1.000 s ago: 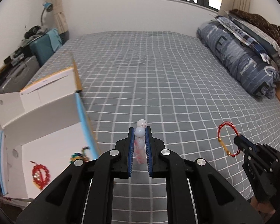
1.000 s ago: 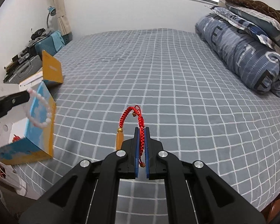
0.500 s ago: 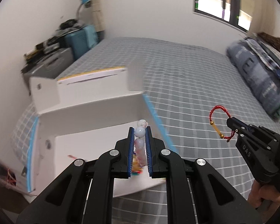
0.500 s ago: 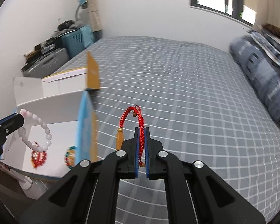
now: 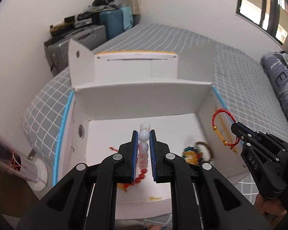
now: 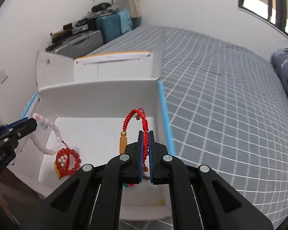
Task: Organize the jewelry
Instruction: 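Carry the pink bead and red cord bracelets over the open white box, then open both tools to drop the two bracelets into the box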
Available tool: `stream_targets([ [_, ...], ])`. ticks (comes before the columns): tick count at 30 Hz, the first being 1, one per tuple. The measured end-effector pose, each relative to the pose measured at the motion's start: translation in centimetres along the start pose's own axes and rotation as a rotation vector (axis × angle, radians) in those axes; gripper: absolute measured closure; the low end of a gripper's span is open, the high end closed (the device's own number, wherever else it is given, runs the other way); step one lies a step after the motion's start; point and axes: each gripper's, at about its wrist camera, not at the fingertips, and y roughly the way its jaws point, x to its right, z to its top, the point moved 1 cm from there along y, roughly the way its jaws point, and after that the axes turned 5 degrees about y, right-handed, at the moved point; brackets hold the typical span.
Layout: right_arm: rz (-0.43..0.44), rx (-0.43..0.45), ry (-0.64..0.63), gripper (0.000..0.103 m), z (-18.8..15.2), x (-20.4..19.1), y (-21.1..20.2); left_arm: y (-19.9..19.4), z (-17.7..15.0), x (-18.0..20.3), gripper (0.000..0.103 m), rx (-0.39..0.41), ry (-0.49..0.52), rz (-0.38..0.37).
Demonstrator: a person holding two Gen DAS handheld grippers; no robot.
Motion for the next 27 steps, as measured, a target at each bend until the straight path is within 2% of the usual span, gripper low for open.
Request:
stream_targets([
  [12,-0.064,-0.170,-0.049,0.099,-0.9,-2.6,6.1,5.4,-1.1,-3.3,0.092,-0.117,-0.026,0.021],
  [22,-0.054,-0.188,-0.048,0.096,-0.9,-2.6,6.1,5.8,-1.3,-3.2,0.090,-0.139,-0.019,0.024],
  [23,-0.052,-0.185,-0.047,0.094,-0.9,-2.6,6.0,5.7,-1.3,-3.2,0.089,-0.137,-0.018,0.025],
  [25,-0.044,-0.181,-0.048,0.082,-0.9,-2.7,5.9,5.3,-1.3,-3.0,0.088,-0.132,-0.016,0.027],
  [27,-0.035,-0.173,-0.051,0.072,-0.9,-2.8,5.5,4.9,-1.4,-2.9,0.078,-0.121,-0.018,0.031],
])
